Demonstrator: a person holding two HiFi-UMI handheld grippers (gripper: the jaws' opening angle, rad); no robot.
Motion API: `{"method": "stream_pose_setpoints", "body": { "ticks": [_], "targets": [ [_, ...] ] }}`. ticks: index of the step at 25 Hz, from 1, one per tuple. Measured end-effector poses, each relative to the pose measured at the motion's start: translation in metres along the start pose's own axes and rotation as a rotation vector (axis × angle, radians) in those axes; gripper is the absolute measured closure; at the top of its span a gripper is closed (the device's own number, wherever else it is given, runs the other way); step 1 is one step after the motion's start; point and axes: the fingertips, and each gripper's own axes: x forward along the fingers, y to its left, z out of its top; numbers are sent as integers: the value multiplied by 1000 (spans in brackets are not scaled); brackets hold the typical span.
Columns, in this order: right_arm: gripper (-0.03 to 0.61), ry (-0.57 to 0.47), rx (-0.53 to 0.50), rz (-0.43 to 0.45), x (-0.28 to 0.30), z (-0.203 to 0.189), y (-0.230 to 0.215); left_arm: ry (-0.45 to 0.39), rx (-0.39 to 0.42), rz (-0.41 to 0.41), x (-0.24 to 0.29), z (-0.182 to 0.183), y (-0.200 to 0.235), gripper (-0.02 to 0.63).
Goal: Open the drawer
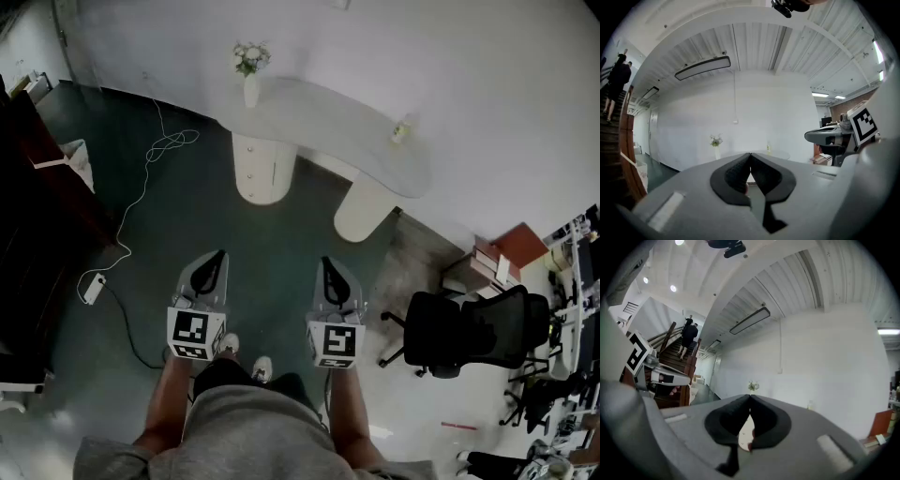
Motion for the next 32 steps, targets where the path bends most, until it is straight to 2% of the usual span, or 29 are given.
{"method": "stream_pose_setpoints", "body": {
  "ticks": [10, 19, 25, 32],
  "targets": [
    [575, -10, 3, 14, 0, -3, -5, -3, -1, 10, 3, -1, -7, 603],
    [575, -12, 8, 18, 20, -6, -11, -7, -2, 25, 20, -2, 5, 603],
    [575, -10, 13, 15, 61, -7, -10, 1, -5, 26, 50, -5, 32, 603],
    [575, 1, 20, 0, 141, -6, -10, 5, -12, 14, 114, -8, 87, 603]
  ]
}}
